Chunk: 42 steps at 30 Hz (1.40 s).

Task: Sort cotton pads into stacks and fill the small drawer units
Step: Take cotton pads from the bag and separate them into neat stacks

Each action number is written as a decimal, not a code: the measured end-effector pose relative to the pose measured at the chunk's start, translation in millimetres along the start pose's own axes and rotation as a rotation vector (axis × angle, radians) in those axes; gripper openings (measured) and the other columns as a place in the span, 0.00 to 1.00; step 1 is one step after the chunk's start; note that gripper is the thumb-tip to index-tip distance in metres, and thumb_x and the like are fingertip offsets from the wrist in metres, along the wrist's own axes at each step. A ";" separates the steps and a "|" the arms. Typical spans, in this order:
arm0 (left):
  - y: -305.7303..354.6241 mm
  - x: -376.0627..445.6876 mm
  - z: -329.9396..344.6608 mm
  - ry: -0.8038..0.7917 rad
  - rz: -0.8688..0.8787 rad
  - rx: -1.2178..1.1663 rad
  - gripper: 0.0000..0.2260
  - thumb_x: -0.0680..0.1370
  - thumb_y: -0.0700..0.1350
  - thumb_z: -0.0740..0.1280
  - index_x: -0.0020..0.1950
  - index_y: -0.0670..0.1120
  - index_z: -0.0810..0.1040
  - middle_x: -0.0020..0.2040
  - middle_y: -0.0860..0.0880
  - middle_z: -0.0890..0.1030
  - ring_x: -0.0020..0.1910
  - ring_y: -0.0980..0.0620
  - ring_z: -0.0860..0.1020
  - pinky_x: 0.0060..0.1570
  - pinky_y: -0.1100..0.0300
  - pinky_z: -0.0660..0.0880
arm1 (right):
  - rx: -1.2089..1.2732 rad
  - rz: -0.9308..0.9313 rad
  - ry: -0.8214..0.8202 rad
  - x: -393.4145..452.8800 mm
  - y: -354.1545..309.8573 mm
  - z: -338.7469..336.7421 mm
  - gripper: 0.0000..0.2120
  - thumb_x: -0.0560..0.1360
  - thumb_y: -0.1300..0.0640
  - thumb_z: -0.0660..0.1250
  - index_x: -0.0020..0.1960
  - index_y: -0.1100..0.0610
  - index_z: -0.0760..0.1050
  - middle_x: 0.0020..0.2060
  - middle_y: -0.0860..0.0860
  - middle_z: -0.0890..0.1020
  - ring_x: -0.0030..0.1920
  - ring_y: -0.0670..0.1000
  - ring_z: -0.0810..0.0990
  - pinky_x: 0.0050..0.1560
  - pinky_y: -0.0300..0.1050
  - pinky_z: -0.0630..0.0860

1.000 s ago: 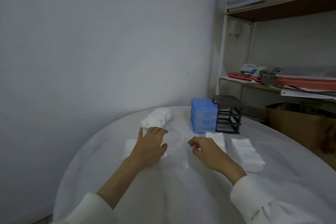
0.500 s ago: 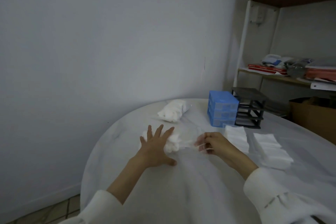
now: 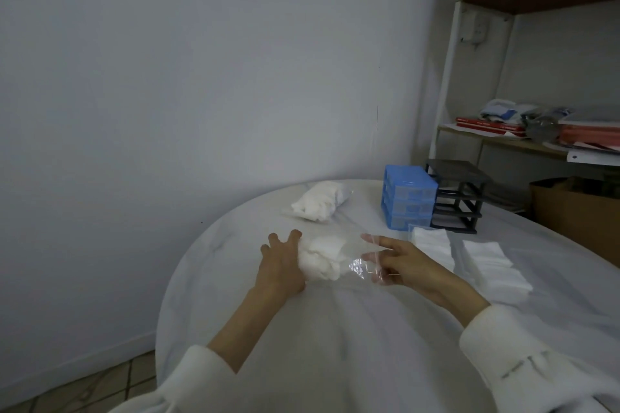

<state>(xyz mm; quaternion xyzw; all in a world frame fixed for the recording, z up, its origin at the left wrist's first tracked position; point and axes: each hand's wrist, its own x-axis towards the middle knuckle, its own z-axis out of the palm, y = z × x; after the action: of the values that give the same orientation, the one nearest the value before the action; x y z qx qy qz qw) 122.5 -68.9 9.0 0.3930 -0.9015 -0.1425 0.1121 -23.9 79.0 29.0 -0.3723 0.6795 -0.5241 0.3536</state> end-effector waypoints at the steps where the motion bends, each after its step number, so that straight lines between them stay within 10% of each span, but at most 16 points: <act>1: -0.3 -0.8 -0.2 -0.002 0.005 -0.026 0.31 0.73 0.37 0.69 0.72 0.48 0.58 0.61 0.41 0.65 0.59 0.42 0.69 0.50 0.56 0.70 | -0.014 -0.001 -0.017 -2.4 0.4 -0.9 0.21 0.78 0.66 0.60 0.69 0.54 0.67 0.45 0.57 0.79 0.41 0.53 0.79 0.37 0.36 0.77; 11: 12.3 -14.9 4.6 0.138 0.173 0.026 0.04 0.76 0.36 0.58 0.50 0.42 0.68 0.52 0.42 0.76 0.50 0.43 0.76 0.41 0.58 0.67 | -0.187 -0.021 -0.116 -22.1 -1.2 -9.4 0.20 0.78 0.56 0.63 0.69 0.45 0.66 0.56 0.47 0.79 0.54 0.45 0.77 0.48 0.33 0.76; 18: 40.5 -25.3 24.0 0.099 0.281 0.164 0.33 0.77 0.40 0.62 0.77 0.46 0.47 0.75 0.44 0.56 0.75 0.42 0.54 0.73 0.45 0.53 | -0.282 -0.062 -0.097 -25.2 -0.7 -1.0 0.16 0.78 0.49 0.60 0.65 0.45 0.64 0.55 0.47 0.77 0.49 0.45 0.76 0.48 0.35 0.74; 27: 42.6 -22.7 40.0 0.218 0.469 -0.036 0.30 0.77 0.35 0.59 0.76 0.41 0.50 0.73 0.45 0.61 0.73 0.49 0.58 0.71 0.62 0.53 | -0.171 -0.182 -0.065 -16.9 8.2 -5.6 0.08 0.76 0.63 0.65 0.55 0.58 0.74 0.45 0.51 0.80 0.44 0.45 0.79 0.41 0.35 0.77; 32: 35.4 -23.2 40.5 0.340 0.467 0.031 0.28 0.76 0.40 0.66 0.74 0.44 0.61 0.70 0.48 0.68 0.70 0.49 0.66 0.71 0.55 0.58 | -0.155 -0.201 -0.006 -18.7 16.9 -10.3 0.07 0.74 0.64 0.67 0.51 0.58 0.75 0.43 0.51 0.79 0.41 0.45 0.79 0.41 0.39 0.76; 36: 39.5 -21.3 49.4 0.461 0.521 -0.033 0.28 0.58 0.41 0.81 0.56 0.43 0.79 0.49 0.49 0.83 0.48 0.50 0.82 0.43 0.62 0.78 | -0.264 -0.209 0.007 -13.3 20.0 -4.0 0.10 0.74 0.59 0.68 0.53 0.50 0.71 0.41 0.46 0.77 0.39 0.45 0.76 0.33 0.33 0.72; 42: 42.9 -27.2 46.3 0.485 0.545 0.168 0.31 0.51 0.46 0.81 0.53 0.46 0.80 0.47 0.52 0.82 0.46 0.51 0.82 0.53 0.49 0.78 | -0.374 -0.279 0.141 -7.7 28.2 -4.8 0.14 0.76 0.68 0.63 0.40 0.52 0.78 0.37 0.47 0.82 0.41 0.46 0.81 0.42 0.37 0.76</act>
<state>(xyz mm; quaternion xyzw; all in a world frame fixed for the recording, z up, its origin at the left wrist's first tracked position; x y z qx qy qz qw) 97.0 -12.9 -21.9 0.1687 -0.9289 0.0642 0.3234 -28.3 92.8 3.1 -0.4839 0.7297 -0.4576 0.1546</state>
